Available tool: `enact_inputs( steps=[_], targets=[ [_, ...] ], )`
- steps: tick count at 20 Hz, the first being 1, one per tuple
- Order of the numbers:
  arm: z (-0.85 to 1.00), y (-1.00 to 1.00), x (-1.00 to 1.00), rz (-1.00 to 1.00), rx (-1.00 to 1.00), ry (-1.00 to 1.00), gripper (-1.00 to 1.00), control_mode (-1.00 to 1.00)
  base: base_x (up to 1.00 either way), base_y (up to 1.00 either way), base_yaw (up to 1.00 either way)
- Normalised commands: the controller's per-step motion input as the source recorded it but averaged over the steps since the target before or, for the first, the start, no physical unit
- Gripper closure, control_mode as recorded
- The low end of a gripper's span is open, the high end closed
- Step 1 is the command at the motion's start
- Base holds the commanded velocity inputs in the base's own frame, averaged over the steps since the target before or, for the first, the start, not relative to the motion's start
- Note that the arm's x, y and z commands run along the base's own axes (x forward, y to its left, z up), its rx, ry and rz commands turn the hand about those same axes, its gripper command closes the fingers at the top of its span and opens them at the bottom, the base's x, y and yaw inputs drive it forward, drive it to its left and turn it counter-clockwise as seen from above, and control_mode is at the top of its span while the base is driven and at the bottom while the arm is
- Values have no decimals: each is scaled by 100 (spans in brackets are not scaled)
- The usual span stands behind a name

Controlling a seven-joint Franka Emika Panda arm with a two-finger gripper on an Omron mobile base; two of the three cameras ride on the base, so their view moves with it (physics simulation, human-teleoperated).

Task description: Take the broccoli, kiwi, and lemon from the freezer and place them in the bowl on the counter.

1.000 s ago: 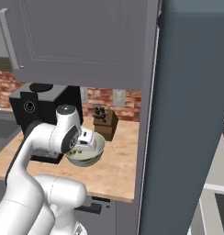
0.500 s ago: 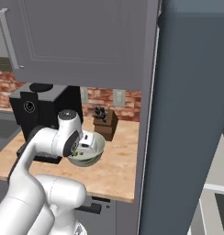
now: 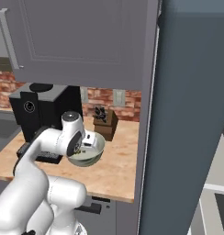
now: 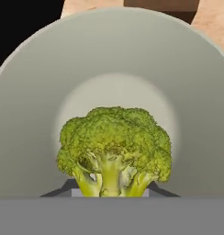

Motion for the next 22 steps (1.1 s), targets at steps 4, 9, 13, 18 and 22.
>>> enact_inputs(
  steps=[4, 9, 13, 18, 22],
  targets=[
    [-28, 0, 27, 0, 0, 0, 100, -100, 0, 0, 0],
    [-4, 0, 8, 0, 0, 0, -100, -100, 0, 0, 0],
    [0, 0, 0, 0, 0, 0, -100, -100, 0, 0, 0],
    [0, 0, 0, 0, 0, 0, -100, -100, 0, 0, 0],
    [4, 0, 0, 0, 0, 0, -100, -100, 0, 0, 0]
  ],
)
